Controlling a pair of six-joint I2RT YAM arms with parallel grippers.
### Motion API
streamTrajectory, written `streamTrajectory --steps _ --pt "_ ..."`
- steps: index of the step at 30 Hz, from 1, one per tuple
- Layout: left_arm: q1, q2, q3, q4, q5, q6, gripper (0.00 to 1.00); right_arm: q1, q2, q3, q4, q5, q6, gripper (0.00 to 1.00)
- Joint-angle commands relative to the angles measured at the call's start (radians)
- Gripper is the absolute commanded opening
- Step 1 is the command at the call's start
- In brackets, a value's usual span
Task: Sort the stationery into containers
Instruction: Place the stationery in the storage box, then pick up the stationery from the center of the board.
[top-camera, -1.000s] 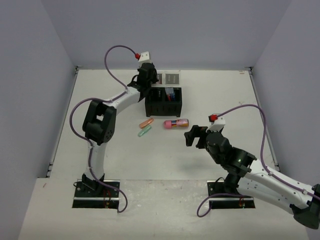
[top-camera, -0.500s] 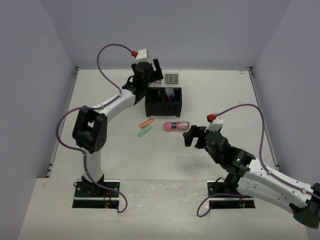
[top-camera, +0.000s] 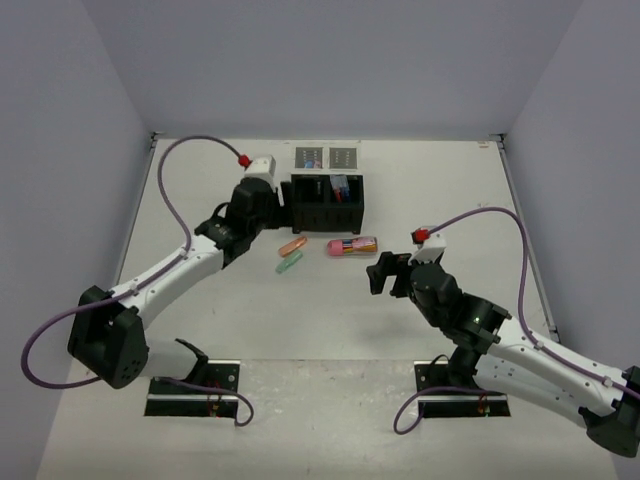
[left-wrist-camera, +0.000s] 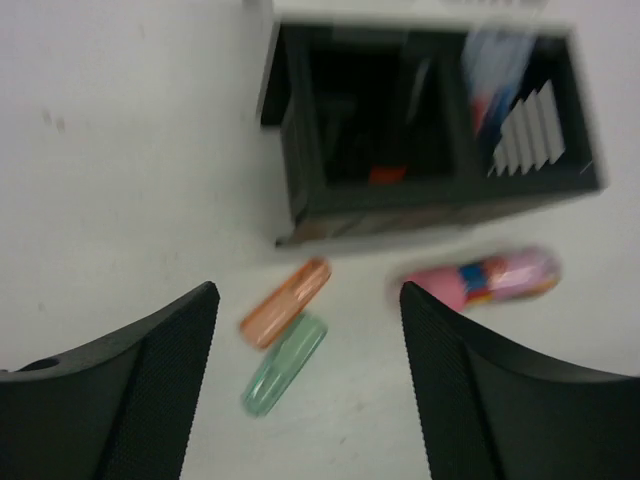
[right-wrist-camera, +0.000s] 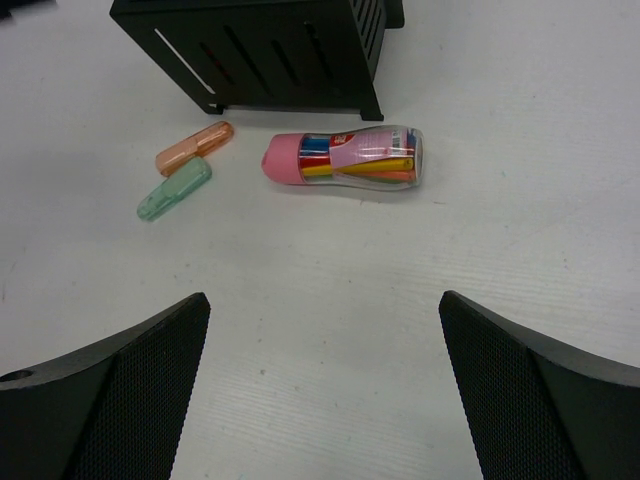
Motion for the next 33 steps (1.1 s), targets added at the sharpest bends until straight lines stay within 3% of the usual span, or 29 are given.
streamTrajectory --steps 1,7,13,21,33 --pt "-0.008 -0.025 -0.179 -0.024 0.122 0.046 0.71 0.001 0.006 0.004 0.044 -0.041 -0.035 0.99" --pt "-0.008 0.047 -0.259 0.060 0.152 0.072 0.70 0.000 0.067 0.021 0.070 -0.132 -0.046 0.99" --pt "-0.010 0.155 -0.259 0.097 0.191 0.084 0.59 0.000 0.091 0.027 0.070 -0.147 -0.052 0.99" --pt "-0.028 0.213 -0.239 0.114 0.192 0.083 0.58 0.000 0.096 0.028 0.073 -0.152 -0.062 0.99" --pt "-0.108 0.306 -0.174 0.090 0.111 0.053 0.43 -0.001 0.089 0.025 0.074 -0.153 -0.062 0.99"
